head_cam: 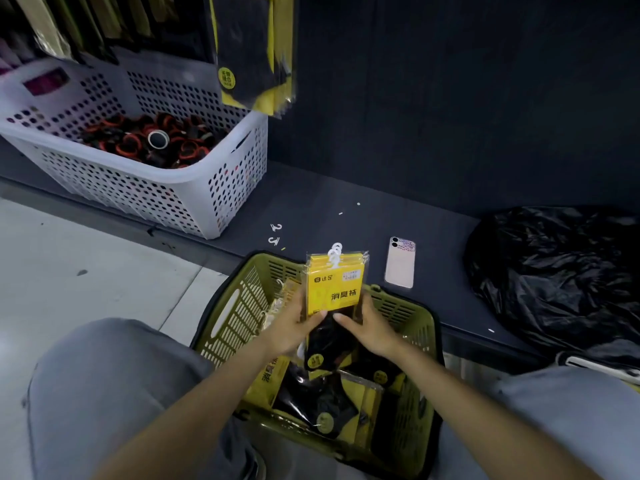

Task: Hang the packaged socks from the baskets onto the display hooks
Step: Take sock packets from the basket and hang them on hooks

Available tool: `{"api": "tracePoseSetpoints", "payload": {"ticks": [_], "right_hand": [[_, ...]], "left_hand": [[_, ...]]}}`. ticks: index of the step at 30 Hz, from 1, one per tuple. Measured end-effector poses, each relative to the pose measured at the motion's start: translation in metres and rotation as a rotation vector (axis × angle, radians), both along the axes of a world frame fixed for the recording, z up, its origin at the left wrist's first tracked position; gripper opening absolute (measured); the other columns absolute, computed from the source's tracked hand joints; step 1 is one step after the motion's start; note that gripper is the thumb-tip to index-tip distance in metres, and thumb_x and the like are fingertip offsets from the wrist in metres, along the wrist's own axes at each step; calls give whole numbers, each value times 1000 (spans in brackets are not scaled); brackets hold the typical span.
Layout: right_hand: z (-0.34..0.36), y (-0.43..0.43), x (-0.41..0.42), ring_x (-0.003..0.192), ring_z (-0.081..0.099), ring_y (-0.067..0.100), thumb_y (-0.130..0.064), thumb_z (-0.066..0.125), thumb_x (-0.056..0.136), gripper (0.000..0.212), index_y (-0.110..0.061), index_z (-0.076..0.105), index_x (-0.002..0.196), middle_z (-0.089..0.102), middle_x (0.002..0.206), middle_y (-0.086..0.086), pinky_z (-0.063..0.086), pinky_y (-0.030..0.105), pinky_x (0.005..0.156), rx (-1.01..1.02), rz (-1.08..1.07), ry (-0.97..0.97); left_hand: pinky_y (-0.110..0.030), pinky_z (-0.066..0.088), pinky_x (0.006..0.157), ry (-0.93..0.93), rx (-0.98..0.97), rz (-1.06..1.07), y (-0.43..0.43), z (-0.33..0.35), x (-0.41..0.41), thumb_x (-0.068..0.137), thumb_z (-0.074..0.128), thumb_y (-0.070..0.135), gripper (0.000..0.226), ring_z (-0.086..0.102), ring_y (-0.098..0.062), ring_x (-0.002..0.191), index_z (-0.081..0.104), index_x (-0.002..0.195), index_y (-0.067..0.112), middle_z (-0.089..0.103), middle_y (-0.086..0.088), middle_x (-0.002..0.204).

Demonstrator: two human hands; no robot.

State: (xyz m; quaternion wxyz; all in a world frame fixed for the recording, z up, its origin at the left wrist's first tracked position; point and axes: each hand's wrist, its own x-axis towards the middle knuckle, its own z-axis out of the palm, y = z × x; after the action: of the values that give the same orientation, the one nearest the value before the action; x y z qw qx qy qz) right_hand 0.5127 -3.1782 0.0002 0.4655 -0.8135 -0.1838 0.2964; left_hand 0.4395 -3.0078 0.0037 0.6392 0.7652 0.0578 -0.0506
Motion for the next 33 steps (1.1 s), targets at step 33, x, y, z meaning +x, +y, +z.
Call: {"api": "tracePoseSetpoints", "payload": {"ticks": [33], "right_hand": [[261,174,87,98,66,32,-21,56,95,15,-8,62,96,72,96,13,51,46,93,711,-357,-198]], "left_hand": [[-16,26,56,-361,-93,747,177,224,62,80,47,66,34,33,5,57,33,68,37,36,18,66]]}}
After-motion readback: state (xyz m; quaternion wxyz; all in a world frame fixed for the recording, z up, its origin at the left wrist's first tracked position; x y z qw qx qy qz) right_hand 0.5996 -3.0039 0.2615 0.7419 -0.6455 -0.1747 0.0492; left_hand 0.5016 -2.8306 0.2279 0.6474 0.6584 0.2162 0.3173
